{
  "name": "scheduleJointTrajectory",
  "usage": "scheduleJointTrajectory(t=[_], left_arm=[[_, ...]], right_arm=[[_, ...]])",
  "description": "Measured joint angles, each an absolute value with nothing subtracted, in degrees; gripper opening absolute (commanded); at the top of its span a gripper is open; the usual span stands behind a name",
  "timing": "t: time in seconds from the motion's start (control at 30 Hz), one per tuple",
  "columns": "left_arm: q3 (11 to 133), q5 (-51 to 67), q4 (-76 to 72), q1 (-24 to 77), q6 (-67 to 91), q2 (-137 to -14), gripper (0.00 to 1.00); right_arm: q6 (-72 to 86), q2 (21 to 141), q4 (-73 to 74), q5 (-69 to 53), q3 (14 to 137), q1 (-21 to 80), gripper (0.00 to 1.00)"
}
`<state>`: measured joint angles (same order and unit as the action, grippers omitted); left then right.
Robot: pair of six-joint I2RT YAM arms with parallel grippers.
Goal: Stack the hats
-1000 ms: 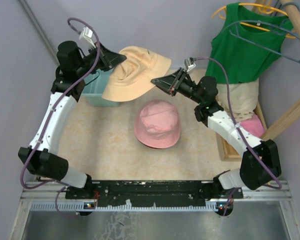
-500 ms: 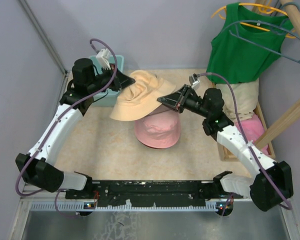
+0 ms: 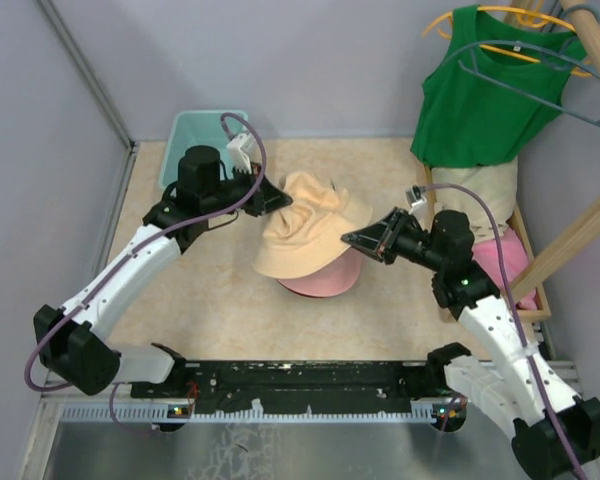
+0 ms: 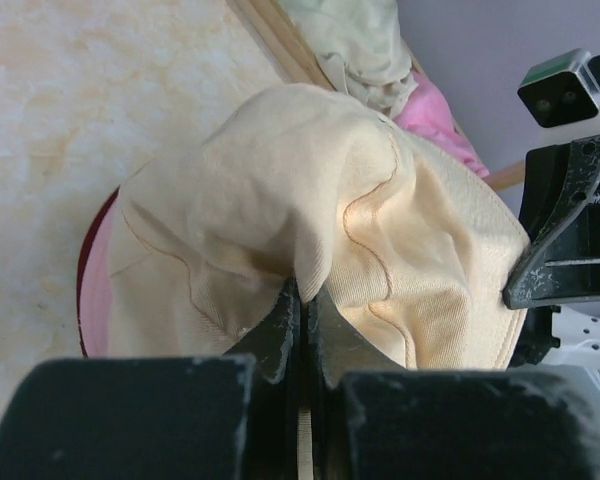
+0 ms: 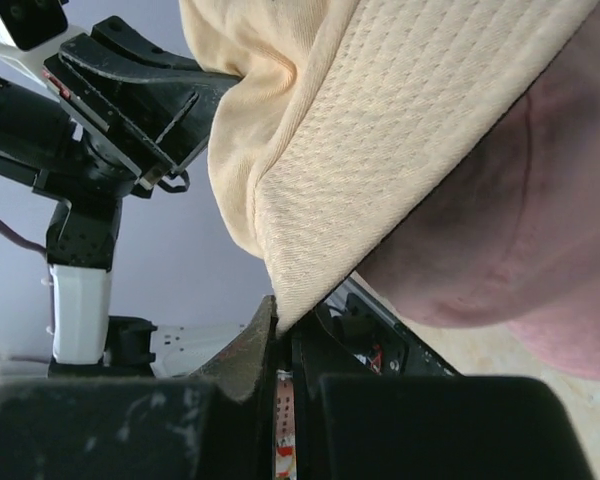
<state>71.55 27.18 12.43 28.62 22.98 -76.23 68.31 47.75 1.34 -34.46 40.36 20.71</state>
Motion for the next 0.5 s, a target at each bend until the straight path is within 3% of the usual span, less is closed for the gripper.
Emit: scheduleJointTrajectory(t=[0.13, 0.2, 0.3, 0.37, 0.5], left_arm=[[68.99, 26.57, 12.27, 30.35, 22.90, -75.57, 0.00], [67.64, 26.50, 11.49, 30.92, 22.96, -75.42, 0.05], [65.47, 26.48, 10.68, 31.35, 23.22, -75.09, 0.26], [64.38, 26.04, 10.31, 31.40, 23.62, -74.85, 0.48], [62.83, 23.20, 10.76, 31.03, 24.56, -73.03, 0.66]], right_arm=[[66.39, 43.77, 6.57, -35.07, 37.67, 18.87, 0.00], [65.89, 42.54, 8.32, -35.70, 35.94, 17.67, 0.00], [64.38, 42.17, 12.16, -36.47, 34.68, 16.49, 0.00], [63.31, 42.13, 14.22, -36.86, 34.39, 16.25, 0.00], [62.70, 41.50, 14.59, -37.87, 32.12, 15.31, 0.00]])
